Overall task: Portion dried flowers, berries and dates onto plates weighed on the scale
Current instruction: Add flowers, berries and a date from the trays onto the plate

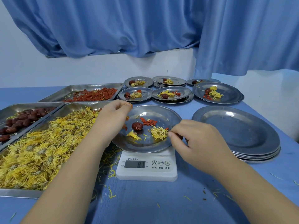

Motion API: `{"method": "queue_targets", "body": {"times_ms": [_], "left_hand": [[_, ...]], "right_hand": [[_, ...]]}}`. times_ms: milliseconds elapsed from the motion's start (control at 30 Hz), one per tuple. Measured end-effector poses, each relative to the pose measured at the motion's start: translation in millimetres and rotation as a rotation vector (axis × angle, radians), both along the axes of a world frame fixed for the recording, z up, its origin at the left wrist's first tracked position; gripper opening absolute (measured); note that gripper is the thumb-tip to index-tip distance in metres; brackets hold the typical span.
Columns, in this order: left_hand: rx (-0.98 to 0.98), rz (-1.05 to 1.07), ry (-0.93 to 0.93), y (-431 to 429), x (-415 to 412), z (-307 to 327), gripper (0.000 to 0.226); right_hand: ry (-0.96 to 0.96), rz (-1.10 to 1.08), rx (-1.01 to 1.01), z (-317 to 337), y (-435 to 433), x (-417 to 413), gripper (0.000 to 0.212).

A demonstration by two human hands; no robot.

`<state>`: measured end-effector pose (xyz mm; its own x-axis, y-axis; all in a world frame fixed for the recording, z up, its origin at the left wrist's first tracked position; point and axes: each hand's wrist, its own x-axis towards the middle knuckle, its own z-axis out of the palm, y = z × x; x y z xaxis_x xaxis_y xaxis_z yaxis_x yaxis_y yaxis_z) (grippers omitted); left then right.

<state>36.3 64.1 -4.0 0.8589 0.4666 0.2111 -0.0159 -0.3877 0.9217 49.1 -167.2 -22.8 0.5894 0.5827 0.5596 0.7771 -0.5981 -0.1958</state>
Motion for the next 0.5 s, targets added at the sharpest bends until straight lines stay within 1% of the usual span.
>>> {"method": "queue_targets", "body": {"times_ms": [100,133,267,367,400,500], "left_hand": [[-0.039,0.021,0.0,5,1,1,0.009],[-0.047,0.016,-0.01,6,2,1,0.012],[-0.15,-0.064,-0.063,6,4,7,0.039],[-0.042,-0.156,0.004,4,8,16,0.05],[-0.049,-0.202,0.011,3,9,21,0.048],[-0.21,-0.318,-0.006,6,5,31,0.034]], "right_hand": [[-0.001,0.006,0.011,1,0,-1,0.034],[-0.003,0.006,0.01,1,0,-1,0.035],[0.0,0.007,-0.001,1,0,0,0.037],[0.001,0.011,-0.012,0,1,0,0.037],[-0.003,0.011,-0.017,0,1,0,0.038],[-0.005,-0.008,-0.015,-1,1,1,0.037]]}}
